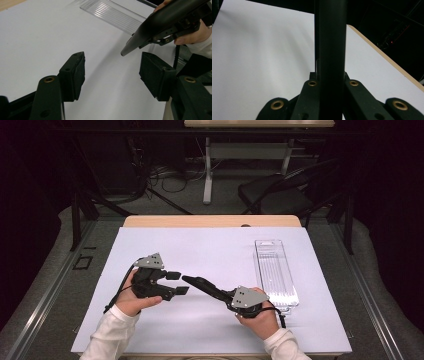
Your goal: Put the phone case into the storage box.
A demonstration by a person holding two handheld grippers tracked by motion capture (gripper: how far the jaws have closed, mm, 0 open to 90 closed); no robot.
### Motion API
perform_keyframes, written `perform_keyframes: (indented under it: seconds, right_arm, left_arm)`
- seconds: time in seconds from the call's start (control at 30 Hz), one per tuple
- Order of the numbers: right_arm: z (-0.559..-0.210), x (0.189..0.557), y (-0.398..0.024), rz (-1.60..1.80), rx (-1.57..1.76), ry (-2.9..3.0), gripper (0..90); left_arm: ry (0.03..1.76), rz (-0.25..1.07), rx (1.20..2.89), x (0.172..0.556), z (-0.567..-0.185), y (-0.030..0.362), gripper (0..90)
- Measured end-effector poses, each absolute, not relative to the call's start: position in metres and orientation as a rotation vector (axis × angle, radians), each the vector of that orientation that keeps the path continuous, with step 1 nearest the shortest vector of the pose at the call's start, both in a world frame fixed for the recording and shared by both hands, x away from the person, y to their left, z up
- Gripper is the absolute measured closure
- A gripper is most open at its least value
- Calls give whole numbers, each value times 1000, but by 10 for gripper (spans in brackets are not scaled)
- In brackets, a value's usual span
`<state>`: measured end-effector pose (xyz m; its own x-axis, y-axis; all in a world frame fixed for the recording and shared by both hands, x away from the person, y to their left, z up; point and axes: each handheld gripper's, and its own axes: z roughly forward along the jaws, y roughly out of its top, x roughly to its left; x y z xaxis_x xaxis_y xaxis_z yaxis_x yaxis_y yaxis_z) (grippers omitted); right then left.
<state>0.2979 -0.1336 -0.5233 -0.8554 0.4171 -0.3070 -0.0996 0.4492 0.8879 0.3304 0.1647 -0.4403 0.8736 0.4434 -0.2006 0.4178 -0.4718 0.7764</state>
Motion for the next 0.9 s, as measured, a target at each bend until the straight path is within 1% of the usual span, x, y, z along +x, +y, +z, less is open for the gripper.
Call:
perform_keyframes:
  seconds: [0.33,0.9]
  right_arm:
    - [-525,299,-132,1455,273,2231,874]
    - [-529,298,-126,1487,272,2271,873]
  left_arm:
    - [571,43,2130,324,-440,152,378]
    - [512,22,2099,322,-440,148,530]
